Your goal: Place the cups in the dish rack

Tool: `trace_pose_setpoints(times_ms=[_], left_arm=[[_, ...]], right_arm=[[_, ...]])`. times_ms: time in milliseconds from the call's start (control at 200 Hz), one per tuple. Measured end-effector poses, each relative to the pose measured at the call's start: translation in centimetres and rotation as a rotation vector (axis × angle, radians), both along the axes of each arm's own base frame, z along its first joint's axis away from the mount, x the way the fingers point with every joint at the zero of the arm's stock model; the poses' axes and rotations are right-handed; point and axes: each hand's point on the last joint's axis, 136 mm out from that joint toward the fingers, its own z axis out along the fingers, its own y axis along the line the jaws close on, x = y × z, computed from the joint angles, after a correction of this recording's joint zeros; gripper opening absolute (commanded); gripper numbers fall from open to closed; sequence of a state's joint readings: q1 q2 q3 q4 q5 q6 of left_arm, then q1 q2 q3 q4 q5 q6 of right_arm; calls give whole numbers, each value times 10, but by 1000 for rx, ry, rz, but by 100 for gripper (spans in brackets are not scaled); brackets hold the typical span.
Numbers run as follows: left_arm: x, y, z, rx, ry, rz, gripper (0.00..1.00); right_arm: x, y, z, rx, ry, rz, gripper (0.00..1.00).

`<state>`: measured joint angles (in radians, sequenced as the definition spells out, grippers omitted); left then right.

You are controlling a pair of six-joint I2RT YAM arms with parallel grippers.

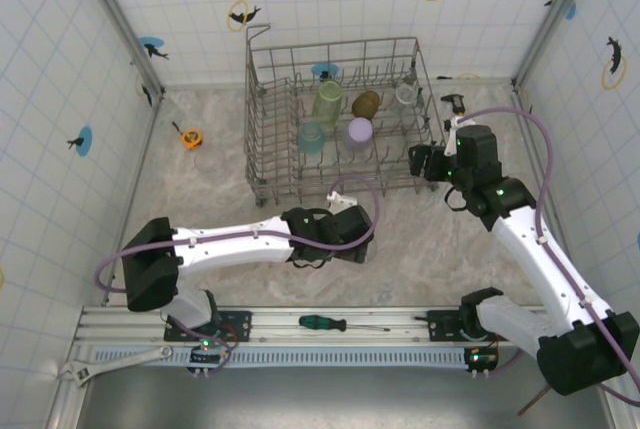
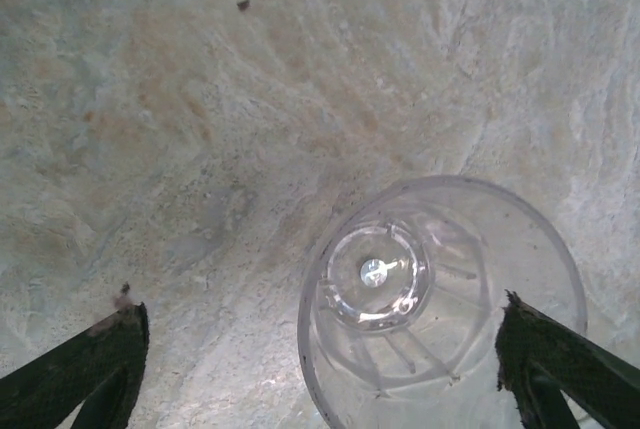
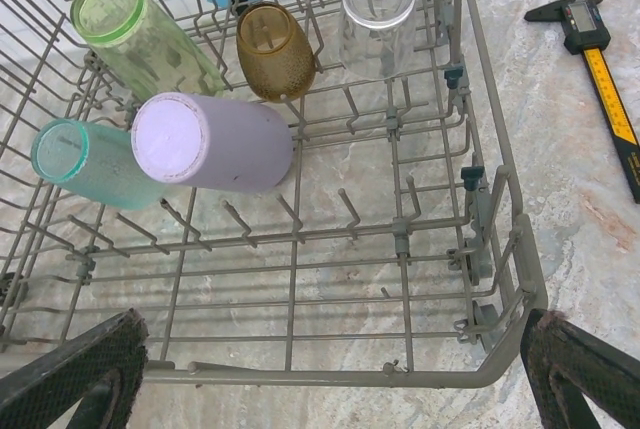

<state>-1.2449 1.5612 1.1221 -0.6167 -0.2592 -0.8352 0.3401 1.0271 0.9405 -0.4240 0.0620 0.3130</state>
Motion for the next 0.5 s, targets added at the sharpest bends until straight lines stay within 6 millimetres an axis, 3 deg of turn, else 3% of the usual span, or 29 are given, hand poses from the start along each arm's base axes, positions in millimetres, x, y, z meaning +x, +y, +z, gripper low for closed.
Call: trace_pose_setpoints(times_ms=[245, 445, 500], left_arm=[[-6, -2, -25, 59, 51, -32, 69], [-7, -4, -38, 113, 68, -55, 30], [-6, -6, -38, 114, 70, -54, 15]], right_arm=[[-3, -1, -12, -8, 28, 0, 100], [-3, -6, -21, -14, 45, -11, 100], [-3, -6, -21, -15, 44, -12, 100]])
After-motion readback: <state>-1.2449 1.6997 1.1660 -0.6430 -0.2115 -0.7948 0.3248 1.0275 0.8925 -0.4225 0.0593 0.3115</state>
